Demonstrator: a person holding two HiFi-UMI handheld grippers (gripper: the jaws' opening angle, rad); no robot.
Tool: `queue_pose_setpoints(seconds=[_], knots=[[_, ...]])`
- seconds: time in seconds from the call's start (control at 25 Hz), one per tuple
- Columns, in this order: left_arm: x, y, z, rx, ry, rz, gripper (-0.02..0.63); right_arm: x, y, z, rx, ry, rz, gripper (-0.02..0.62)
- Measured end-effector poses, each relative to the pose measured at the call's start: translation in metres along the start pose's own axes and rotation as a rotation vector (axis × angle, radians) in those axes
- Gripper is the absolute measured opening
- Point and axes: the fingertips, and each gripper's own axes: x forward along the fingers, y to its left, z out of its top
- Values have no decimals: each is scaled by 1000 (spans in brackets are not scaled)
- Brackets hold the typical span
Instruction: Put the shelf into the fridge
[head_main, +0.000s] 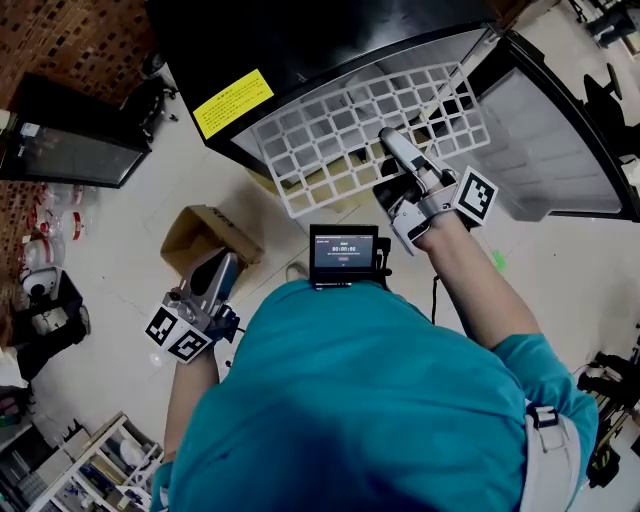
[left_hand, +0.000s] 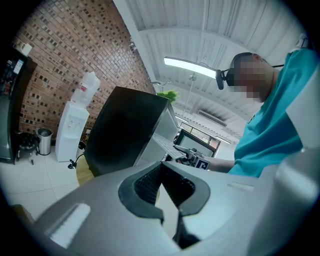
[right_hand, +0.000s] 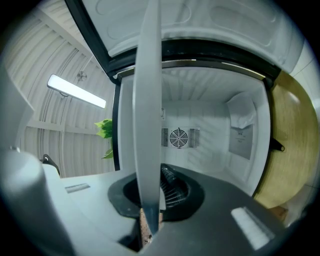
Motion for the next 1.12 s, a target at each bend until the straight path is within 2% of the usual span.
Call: queue_pose_setpoints(seconds=[0.36,0.8,1.12], knots=[[-3,0,-1,-18,-10,10,-2,6,-4,-6,36,64,-40,26],[-4,-7,-3,-30,-14,4,-3,-10,-3,-9,65,200,-63,28],[-7,-13,-1,-32,-29,6,-2,-16,-4,-10,82,233,-83,28]])
